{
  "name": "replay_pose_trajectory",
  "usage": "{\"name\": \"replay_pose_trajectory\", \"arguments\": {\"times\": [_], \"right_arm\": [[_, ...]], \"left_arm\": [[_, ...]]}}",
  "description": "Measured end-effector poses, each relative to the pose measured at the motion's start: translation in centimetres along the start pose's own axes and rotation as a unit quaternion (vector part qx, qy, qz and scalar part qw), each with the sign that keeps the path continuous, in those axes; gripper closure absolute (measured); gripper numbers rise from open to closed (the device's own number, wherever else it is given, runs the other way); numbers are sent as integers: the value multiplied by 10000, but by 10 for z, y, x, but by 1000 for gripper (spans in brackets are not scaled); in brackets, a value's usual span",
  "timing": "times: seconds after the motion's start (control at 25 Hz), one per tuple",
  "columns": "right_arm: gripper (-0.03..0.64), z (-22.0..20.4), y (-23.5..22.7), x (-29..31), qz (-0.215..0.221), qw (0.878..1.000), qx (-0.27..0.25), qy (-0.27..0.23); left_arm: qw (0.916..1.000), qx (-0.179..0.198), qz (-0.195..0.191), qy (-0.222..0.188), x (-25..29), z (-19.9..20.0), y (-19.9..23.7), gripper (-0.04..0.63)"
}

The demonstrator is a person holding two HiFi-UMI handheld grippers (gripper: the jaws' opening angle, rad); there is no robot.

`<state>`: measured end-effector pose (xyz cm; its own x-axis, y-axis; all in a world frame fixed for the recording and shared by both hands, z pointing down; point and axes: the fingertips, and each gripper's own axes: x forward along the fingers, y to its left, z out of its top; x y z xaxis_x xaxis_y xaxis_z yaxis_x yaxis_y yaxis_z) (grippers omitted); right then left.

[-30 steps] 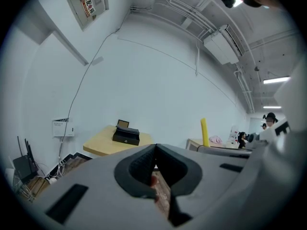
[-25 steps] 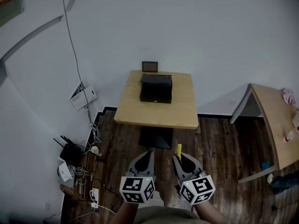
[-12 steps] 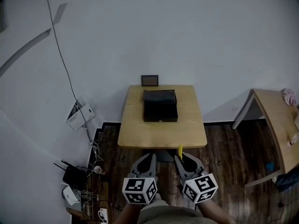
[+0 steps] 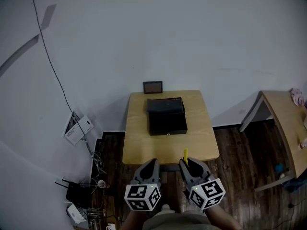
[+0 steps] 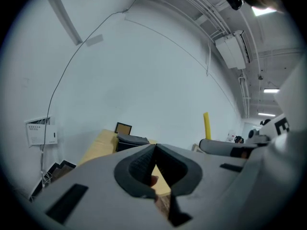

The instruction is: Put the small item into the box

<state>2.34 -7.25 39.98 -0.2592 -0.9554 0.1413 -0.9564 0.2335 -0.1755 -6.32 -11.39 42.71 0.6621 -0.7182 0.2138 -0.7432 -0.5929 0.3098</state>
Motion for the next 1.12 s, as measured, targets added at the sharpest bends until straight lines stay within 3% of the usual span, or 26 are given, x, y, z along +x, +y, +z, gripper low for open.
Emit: {"name": "replay_pose_trajectory", "arguments": {"times": [0.44,1.12], "right_arm": [[572,2,-44,57,-84,9999,21,116],[572,24,-128,193,665,9964,-149,496]], "left_arm": [[9998,-102,54,148,59,2,27,592],[9975,-273,635,154,184,34,80,592]]}}
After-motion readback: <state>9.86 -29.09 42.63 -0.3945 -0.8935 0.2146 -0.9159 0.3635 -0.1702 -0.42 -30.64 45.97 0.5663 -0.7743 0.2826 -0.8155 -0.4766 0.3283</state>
